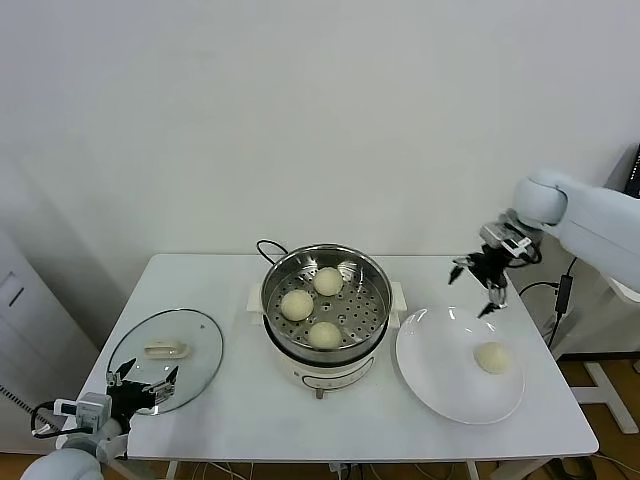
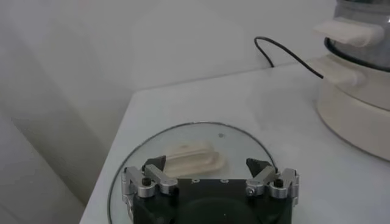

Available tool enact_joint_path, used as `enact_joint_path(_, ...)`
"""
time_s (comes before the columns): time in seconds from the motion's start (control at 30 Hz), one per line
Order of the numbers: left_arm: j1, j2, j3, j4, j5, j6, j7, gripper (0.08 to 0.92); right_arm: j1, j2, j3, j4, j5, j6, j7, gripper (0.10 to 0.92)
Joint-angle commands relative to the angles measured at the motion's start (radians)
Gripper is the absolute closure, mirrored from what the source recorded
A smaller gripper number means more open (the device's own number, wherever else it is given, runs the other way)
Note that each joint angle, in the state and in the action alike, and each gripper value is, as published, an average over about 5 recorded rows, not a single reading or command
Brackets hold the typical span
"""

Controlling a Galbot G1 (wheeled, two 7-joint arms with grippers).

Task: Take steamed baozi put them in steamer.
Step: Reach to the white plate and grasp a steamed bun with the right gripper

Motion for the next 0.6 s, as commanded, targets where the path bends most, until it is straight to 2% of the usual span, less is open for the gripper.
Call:
enact_joint_path(0.03, 0.001, -0.001, 0.000, 0.002, 0.000, 0.001, 0.000, 0.177, -0.185, -0.060, 0.072, -0.073, -0.080, -0.102, 0.033, 0.203)
enact_joint_path(0.6, -0.002, 0.001, 0.004, -0.004, 0.000, 0.006, 0.000, 0.177, -0.423, -0.043, 0.279, -0.149, -0.184, -0.087, 0.102, 0.203)
